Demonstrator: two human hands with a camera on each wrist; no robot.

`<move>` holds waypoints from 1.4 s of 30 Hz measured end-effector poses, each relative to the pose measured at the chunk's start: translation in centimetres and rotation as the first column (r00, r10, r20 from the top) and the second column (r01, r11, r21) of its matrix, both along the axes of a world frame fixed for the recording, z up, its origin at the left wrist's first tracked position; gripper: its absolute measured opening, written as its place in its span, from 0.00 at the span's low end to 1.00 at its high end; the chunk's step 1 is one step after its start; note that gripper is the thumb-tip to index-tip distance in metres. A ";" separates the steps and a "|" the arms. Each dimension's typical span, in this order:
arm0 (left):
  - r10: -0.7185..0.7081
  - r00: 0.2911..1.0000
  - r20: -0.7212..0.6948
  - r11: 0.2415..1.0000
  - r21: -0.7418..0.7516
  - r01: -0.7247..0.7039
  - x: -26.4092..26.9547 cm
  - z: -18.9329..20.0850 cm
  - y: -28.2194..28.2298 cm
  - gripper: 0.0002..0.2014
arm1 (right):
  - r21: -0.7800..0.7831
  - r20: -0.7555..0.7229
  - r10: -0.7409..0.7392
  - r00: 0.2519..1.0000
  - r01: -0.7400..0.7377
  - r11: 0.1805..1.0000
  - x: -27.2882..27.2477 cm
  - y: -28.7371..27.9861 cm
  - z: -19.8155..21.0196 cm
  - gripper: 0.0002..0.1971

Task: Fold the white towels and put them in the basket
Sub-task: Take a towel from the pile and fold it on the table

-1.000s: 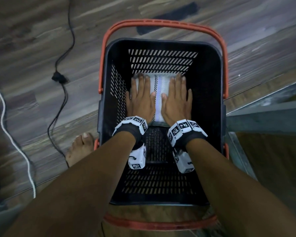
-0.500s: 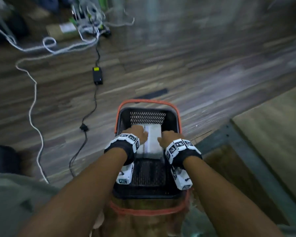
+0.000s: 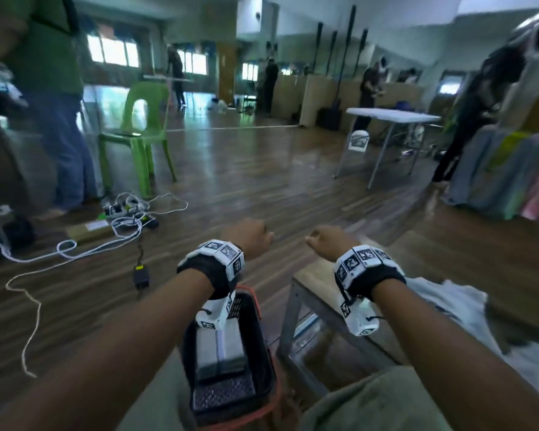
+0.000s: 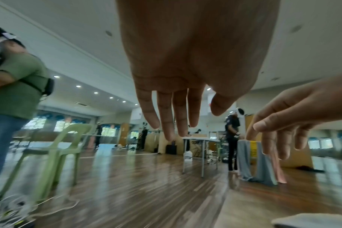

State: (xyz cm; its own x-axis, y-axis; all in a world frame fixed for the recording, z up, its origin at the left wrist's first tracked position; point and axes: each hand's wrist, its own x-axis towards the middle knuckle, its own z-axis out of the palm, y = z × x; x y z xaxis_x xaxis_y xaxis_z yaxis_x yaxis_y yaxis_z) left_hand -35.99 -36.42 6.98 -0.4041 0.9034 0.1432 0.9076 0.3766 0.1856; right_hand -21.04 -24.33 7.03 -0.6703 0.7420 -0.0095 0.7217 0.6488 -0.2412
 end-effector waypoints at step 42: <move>-0.721 0.648 0.245 0.645 -0.105 0.757 44.0 -19.2 16.7 0.21 | 0.115 0.239 -0.554 0.797 0.544 0.831 43.7 2.9 -16.9 0.21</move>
